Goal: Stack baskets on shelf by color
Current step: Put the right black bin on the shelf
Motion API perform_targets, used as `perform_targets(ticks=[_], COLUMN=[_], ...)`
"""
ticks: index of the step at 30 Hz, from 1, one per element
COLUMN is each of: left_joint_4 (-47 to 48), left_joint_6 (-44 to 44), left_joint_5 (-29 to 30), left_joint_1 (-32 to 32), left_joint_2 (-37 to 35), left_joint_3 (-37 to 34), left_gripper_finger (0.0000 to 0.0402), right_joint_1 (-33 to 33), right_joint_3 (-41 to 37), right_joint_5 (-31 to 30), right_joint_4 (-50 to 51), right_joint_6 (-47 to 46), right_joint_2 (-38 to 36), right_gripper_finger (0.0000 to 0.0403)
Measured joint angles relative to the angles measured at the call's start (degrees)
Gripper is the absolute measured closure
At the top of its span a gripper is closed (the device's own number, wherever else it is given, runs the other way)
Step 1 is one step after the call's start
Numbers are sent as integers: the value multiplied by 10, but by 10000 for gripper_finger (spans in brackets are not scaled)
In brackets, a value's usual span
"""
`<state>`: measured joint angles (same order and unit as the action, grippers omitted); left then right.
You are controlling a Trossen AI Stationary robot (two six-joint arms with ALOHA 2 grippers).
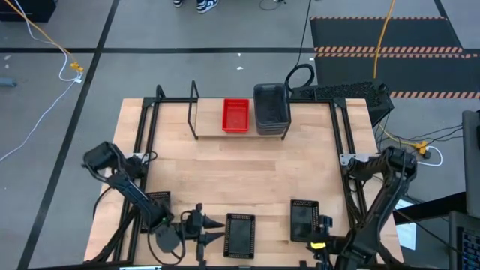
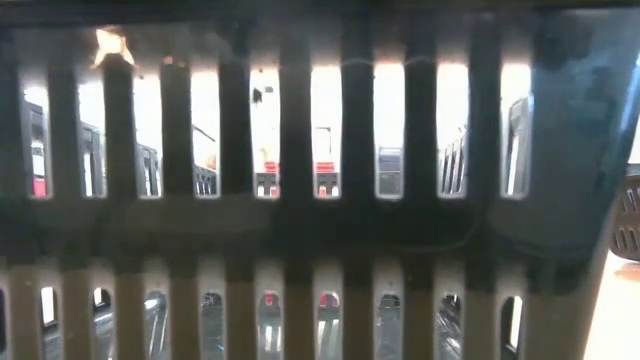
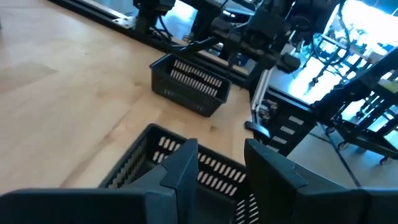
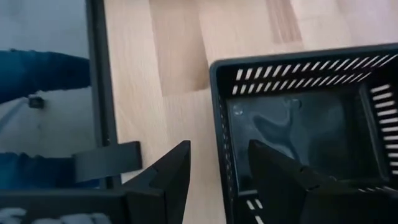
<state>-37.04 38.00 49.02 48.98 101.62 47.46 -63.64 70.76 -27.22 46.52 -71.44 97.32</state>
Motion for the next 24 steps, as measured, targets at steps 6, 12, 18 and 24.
perform_targets(ticks=[6, 12, 18, 24], left_joint_4=[11, 96, 170, 244], left_joint_6=[29, 95, 80, 27], left_joint_5=[1, 15, 38, 52], left_joint_1=[12, 18, 24, 5], left_joint_2=[35, 42, 42, 20], left_joint_3=[20, 20, 19, 19], left_gripper_finger=[268, 268, 268, 268], right_joint_1=[9, 31, 71, 138], right_joint_3=[0, -1, -26, -18], right_joint_5=[3, 36, 94, 186], right_joint_4=[-3, -5, -80, -111], right_joint_6=[-3, 17, 63, 163], right_joint_2=[21, 41, 49, 37], right_gripper_finger=[248, 256, 368, 398])
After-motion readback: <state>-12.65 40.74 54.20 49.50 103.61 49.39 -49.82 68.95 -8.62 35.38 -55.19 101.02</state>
